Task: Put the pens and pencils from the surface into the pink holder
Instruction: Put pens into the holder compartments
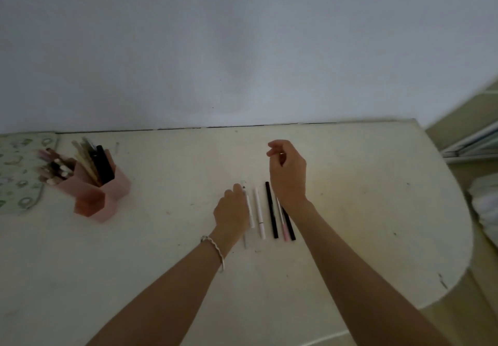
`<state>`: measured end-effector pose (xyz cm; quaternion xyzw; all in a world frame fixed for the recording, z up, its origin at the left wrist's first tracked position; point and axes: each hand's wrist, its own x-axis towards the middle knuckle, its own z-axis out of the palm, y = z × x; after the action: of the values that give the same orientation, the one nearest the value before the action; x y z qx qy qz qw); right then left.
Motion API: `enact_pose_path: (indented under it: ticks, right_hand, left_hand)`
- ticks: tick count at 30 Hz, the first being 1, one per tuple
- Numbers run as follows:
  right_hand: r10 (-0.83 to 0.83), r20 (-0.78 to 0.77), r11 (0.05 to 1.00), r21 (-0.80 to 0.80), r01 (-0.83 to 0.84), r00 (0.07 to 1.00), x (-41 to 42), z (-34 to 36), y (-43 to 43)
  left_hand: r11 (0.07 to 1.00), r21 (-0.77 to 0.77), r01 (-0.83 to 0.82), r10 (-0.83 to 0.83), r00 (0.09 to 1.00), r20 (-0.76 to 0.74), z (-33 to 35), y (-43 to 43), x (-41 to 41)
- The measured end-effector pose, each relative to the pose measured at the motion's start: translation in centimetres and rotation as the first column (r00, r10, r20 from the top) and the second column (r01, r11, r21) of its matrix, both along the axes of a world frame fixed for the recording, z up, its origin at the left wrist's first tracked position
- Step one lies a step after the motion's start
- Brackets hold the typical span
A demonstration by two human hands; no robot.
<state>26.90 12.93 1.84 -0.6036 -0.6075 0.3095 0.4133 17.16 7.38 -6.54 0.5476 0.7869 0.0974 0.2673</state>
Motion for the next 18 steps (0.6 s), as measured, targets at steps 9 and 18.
enact_pose_path:
  ticks: [9,18]
  right_hand:
    - [0.071,0.17,0.993,-0.108,-0.053,0.983,0.9,-2.2,0.3]
    - [0.372,0.771,0.928,-0.303,-0.216,0.517,-4.4,-7.8,1.4]
  left_hand:
    - [0.984,0.021,-0.175,0.172,0.981,0.088,2.0,1.5,-3.7]
    - [0.948,0.273,-0.167,0.13,0.981,0.146,6.7,2.1,-8.7]
